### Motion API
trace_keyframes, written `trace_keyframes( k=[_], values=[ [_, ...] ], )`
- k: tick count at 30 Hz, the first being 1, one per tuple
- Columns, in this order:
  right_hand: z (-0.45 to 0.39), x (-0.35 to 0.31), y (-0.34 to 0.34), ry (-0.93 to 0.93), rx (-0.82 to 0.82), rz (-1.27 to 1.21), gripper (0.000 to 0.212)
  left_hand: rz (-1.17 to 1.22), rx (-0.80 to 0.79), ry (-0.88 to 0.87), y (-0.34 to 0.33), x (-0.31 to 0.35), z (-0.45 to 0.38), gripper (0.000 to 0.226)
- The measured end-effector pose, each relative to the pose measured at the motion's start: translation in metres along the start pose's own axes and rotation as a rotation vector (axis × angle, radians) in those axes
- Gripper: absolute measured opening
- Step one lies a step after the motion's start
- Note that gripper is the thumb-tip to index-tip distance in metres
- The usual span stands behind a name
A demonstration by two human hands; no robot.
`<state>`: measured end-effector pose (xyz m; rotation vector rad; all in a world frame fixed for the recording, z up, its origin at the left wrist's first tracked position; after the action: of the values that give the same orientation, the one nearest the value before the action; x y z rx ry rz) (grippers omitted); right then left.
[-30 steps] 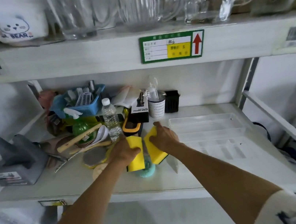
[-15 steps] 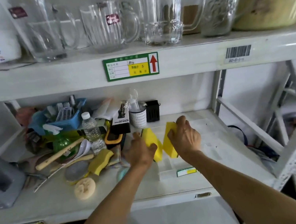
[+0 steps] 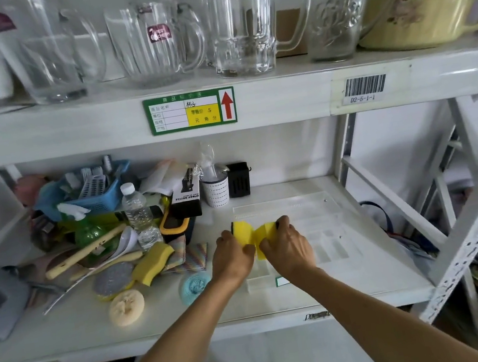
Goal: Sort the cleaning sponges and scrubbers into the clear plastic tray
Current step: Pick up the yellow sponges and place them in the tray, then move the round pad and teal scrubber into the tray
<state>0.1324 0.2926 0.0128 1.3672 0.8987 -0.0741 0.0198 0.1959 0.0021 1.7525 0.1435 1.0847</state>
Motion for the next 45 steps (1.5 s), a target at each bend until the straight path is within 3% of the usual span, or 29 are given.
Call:
trace_keyframes(
  k=[5, 11, 22, 26, 30, 34, 41, 45],
  values=[
    [0.007, -0.003, -0.008, 0.104, -0.016, -0.033, 0.034, -0.004, -0.010, -0.028, -0.012, -0.004, 0.011, 0.049],
    [0.012, 0.007, -0.027, 0.157, -0.089, 0.052, 0.044, -0.009, -0.042, -0.122, -0.022, -0.003, 0.020, 0.077],
    [0.014, 0.006, -0.047, 0.156, -0.107, 0.085, 0.040, -0.097, -0.115, -0.156, -0.041, -0.012, 0.020, 0.061],
    [0.013, 0.001, -0.042, 0.161, -0.044, 0.152, 0.037, -0.061, -0.119, -0.170, -0.039, -0.018, 0.016, 0.059],
    [0.009, -0.015, -0.023, 0.202, 0.190, 0.245, 0.057, -0.057, -0.107, -0.192, -0.030, -0.026, 0.014, 0.058],
    [0.008, -0.054, -0.016, 0.322, 0.315, 0.214, 0.037, 0.005, 0.033, -0.174, -0.005, -0.043, 0.008, 0.039],
    [0.025, -0.131, -0.071, 0.540, 0.091, 0.070, 0.034, 0.005, 0.215, -0.082, 0.048, -0.113, 0.006, 0.020],
    [0.022, -0.132, -0.120, 0.430, -0.160, 0.103, 0.029, -0.101, 0.290, -0.010, 0.076, -0.159, 0.011, 0.017]
  ],
)
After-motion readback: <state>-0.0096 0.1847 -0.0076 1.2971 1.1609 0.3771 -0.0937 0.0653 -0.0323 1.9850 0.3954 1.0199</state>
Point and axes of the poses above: each hand's wrist, its own z-axis away from the middle knuckle, its own y-axis out of the back of the hand, x = y × z, the point moved 9 cm from there along -z, towards the middle knuckle, and after that the axes turned 6 degrees about -y, right-handed, at the moved point
